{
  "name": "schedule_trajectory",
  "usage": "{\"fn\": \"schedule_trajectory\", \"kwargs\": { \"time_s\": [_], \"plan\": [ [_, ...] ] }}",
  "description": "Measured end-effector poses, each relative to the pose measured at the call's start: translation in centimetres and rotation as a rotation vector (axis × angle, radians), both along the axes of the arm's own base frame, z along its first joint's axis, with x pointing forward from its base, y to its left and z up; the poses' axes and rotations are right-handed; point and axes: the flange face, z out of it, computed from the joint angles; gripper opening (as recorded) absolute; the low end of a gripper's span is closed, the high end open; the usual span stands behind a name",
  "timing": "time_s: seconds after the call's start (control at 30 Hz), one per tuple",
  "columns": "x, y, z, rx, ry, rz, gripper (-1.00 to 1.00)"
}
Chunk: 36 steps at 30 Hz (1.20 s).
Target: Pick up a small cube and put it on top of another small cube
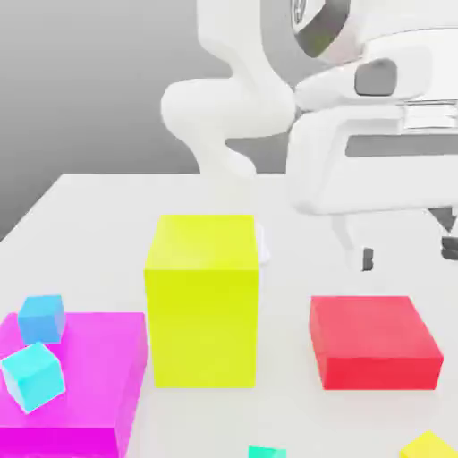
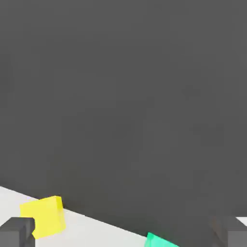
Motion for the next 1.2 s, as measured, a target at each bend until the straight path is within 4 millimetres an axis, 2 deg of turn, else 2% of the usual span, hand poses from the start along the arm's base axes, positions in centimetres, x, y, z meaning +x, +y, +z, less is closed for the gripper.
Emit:
{"fn": "schedule_trajectory", "kwargs": {
  "time_s": [0.17,0.33,0.47,0.5,0.67,0.7,0.77,0.83,0.87,0.93,1.03,1.13,1.2],
  "plan": [
    [0.4,3.3,-8.7,-0.024,0.113,0.074,0.00],
    [-0.9,6.7,-17.6,-0.043,0.227,0.157,0.00],
    [-1.2,7.4,-24.1,-0.046,0.250,0.172,0.00],
    [-1.2,7.4,-25.3,-0.046,0.250,0.173,-1.00],
    [-1.2,7.4,-25.3,-0.045,0.251,0.173,-1.00],
    [-1.3,7.4,-25.9,-0.046,0.251,0.173,-1.00],
    [-1.2,7.5,-24.3,-0.046,0.251,0.173,-1.00],
    [-1.2,7.5,-21.5,-0.045,0.252,0.173,-1.00],
    [-1.1,6.8,-20.1,-0.045,0.252,0.156,-1.00],
    [0.4,1.9,-18.1,-0.043,0.252,0.019,-1.00],
    [1.5,-5.6,-15.9,-0.030,0.252,-0.188,-1.00],
    [1.5,-13.1,-13.7,-0.009,0.251,-0.397,-1.00],
    [0.8,-18.1,-12.2,0.009,0.250,-0.540,-1.00]
  ]
}}
